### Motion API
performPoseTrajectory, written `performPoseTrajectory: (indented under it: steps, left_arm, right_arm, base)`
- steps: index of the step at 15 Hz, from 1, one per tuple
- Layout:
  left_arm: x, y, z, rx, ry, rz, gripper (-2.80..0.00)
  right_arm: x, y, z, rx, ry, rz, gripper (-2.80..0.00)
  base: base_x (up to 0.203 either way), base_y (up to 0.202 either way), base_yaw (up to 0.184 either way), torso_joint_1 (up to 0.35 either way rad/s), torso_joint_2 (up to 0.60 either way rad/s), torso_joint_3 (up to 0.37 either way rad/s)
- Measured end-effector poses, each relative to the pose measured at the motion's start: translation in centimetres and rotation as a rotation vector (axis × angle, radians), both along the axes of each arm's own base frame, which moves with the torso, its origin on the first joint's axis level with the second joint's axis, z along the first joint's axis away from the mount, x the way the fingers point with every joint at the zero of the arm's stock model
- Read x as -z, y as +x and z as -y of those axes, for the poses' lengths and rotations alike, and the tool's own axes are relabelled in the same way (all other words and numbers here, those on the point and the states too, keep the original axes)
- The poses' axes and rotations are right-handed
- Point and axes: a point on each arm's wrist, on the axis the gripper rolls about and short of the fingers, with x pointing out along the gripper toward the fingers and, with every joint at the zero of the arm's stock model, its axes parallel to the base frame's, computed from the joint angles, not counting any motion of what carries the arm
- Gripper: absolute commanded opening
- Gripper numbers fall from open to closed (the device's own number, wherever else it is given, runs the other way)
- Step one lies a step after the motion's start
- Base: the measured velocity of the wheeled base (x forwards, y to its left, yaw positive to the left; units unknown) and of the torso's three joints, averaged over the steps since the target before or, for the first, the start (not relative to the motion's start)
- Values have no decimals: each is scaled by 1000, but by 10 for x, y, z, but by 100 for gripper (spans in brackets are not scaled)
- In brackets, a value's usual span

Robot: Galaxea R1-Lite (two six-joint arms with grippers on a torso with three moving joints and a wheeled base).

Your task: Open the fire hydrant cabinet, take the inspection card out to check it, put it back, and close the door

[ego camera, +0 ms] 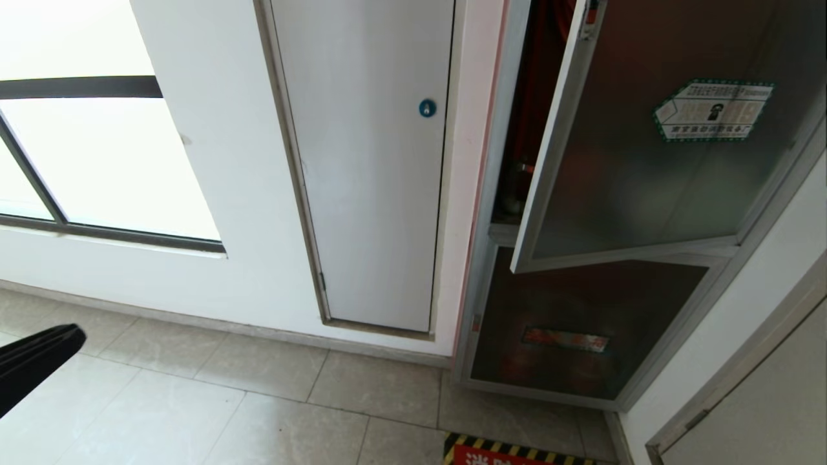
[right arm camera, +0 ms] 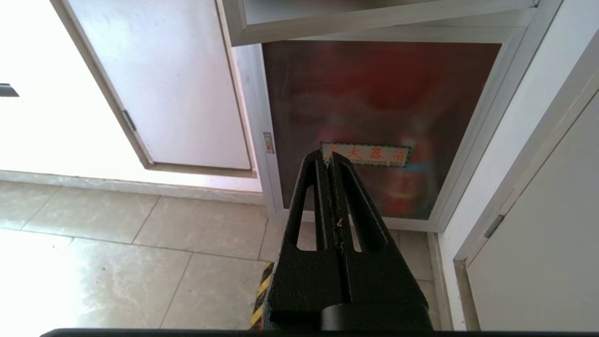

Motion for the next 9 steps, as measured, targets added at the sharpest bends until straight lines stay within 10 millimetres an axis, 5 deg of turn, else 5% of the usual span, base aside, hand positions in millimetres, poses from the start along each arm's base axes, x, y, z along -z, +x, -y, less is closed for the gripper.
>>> performPoseTrajectory:
  steps: [4, 9]
  left_arm:
    - [16, -48, -9, -231, 20, 88, -280]
    - [18, -64, -15, -510, 128, 185, -280]
  right_arm:
    - [0, 0, 0, 0, 0, 0, -280]
    - [0, 0, 0, 0, 0, 0, -280]
  base:
    - [0, 0, 0, 0, 0, 0]
    - [0, 0, 0, 0, 0, 0]
